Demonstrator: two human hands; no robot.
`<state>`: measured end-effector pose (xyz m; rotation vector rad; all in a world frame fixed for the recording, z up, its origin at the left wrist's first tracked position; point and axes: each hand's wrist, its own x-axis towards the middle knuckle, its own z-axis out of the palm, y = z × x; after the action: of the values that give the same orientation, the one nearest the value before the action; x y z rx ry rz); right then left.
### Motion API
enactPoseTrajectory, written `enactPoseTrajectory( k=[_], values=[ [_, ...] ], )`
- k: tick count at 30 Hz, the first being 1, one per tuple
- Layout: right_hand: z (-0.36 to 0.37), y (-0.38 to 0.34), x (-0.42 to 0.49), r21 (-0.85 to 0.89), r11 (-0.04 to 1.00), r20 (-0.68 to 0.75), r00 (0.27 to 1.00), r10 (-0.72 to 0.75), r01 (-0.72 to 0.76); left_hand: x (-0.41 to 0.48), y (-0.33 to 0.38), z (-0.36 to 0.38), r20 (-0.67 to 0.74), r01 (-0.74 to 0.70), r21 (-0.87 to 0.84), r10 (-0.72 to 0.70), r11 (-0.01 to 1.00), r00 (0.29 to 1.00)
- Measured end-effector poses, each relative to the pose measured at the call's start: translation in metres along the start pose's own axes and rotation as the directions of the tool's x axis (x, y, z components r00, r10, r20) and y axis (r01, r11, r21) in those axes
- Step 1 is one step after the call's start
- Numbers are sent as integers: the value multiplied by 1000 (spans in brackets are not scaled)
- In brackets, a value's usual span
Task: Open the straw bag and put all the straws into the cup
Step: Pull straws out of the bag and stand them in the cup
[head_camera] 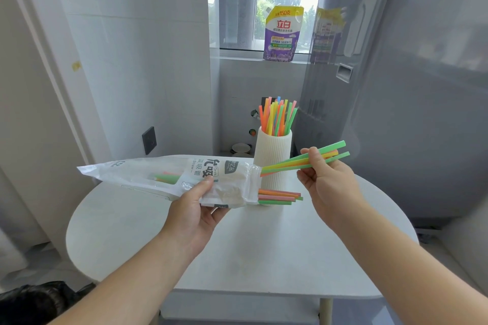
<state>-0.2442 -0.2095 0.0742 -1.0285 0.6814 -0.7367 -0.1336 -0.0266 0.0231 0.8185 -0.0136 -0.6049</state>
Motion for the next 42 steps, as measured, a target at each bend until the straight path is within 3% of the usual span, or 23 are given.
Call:
enactPoseTrajectory(
  k=[4, 8, 16, 20, 25, 32, 42],
  values=[
    [2, -4, -2, 218, 967, 62, 990, 123, -134, 0, 0, 0, 2, -1, -10, 1, 1000, 1000],
    [5, -8, -6, 300, 936, 103, 982, 159, -183, 0, 0, 1, 1, 0, -15, 0, 1000, 1000],
    [10, -10, 0, 137, 978, -20, 987, 162, -158, -2, 0, 1, 4, -10, 0, 10, 1000, 1000],
    [10, -8, 0, 184, 964, -63, 976, 209, -194, -3, -1, 2, 10, -10, 15, 10, 1000, 1000],
    [5, -19, -3, 101, 995, -14, 1000, 10, -8, -1, 0, 3, -5, 4, -16, -4, 1000, 1000],
    [-5, -50, -1, -78, 984, 39, 987, -158, 160, 1, 6, -4, -29, 12, -56, -14, 998, 999],
    [-15, -112, -5, -190, 873, 59, 893, -446, 449, 1, 11, -5, -26, 13, -95, -16, 995, 1000]
  ],
)
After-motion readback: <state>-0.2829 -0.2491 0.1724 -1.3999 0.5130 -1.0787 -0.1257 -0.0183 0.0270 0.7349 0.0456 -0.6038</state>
